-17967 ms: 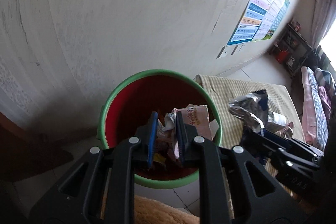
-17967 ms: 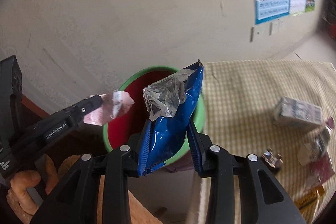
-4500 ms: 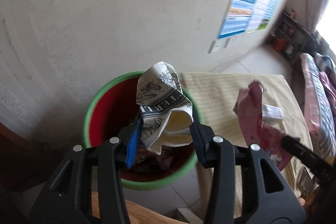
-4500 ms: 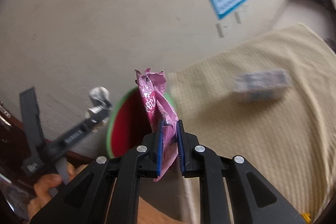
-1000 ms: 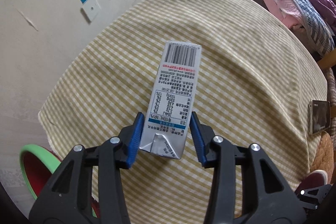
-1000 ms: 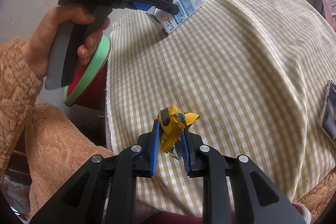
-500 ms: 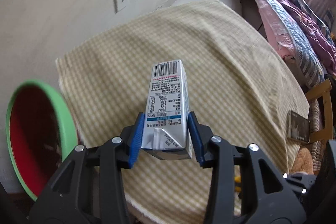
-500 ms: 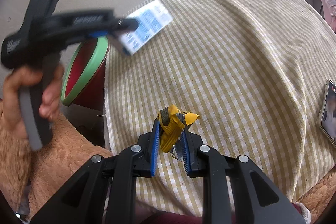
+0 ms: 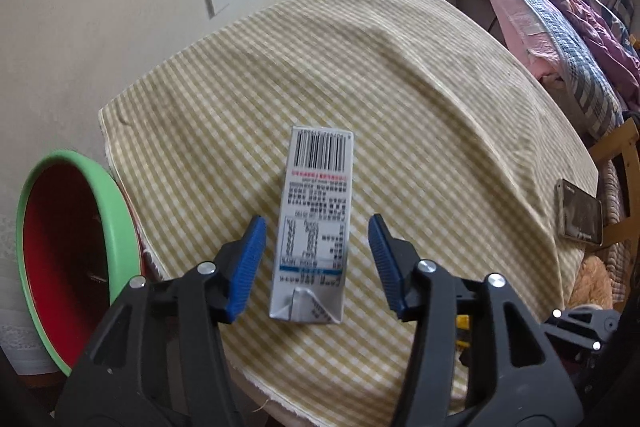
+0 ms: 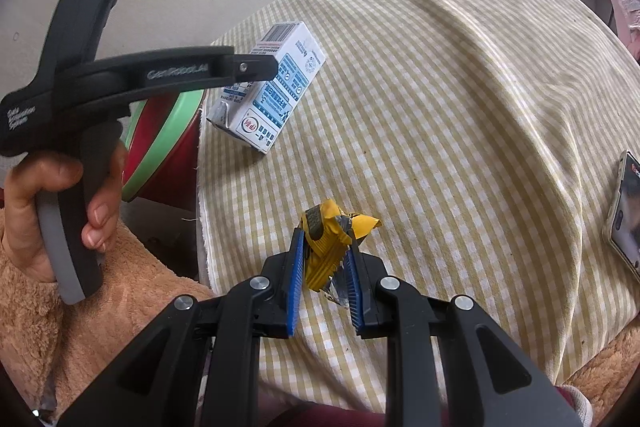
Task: Collect trash
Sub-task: 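Grasp the white milk carton with the left tool, then carry the milk carton and yellow wrapper over the bin while both tools hold them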
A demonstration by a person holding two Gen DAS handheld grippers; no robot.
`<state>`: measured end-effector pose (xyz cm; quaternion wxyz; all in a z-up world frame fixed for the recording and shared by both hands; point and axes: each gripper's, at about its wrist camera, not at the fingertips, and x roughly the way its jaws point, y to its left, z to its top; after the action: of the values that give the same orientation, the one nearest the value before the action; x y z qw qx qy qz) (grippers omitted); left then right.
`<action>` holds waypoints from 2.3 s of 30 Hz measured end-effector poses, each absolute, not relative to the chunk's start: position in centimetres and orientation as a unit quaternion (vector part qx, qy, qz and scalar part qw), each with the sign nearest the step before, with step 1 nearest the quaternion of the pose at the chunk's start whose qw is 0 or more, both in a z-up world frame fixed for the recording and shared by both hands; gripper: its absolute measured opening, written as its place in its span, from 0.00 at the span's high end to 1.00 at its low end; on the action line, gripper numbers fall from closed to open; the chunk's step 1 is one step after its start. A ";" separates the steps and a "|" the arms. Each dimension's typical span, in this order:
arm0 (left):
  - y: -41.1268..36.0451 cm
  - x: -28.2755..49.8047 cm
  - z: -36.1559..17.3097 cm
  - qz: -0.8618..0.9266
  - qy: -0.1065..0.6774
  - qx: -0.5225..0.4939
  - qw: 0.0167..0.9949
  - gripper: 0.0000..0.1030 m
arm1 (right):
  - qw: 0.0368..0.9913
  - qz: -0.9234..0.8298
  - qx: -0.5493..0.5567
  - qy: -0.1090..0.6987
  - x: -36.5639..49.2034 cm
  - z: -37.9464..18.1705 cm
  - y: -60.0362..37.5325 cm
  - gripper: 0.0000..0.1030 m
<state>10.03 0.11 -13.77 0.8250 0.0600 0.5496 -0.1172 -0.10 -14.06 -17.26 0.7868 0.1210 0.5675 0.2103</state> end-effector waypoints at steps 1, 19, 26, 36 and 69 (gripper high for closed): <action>0.1 10.2 -14.0 -0.117 0.552 0.061 0.824 0.51 | 0.787 0.211 0.121 0.567 -0.1 -17.3 -14.1 0.80; 3.0 7.4 -14.3 -0.084 0.546 0.004 0.834 0.65 | 0.787 0.210 0.118 0.568 -0.1 -17.3 -13.8 0.80; 6.1 4.3 -11.7 -0.067 0.520 -0.050 0.850 0.65 | 0.787 0.207 0.112 0.571 0.0 -17.4 -13.6 0.80; 8.8 1.9 -8.3 -0.037 0.470 -0.029 0.881 0.65 | 0.791 0.190 0.114 0.570 0.1 -17.0 -13.5 0.80; 20.3 0.2 -5.9 0.064 0.426 -0.108 0.896 0.65 | 0.811 0.298 0.043 0.501 4.5 -10.2 -0.1 0.80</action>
<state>0.24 20.31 -5.86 0.8958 -0.1085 0.4263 0.0635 4.53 -0.10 -10.22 0.8113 0.0434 0.5008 0.2983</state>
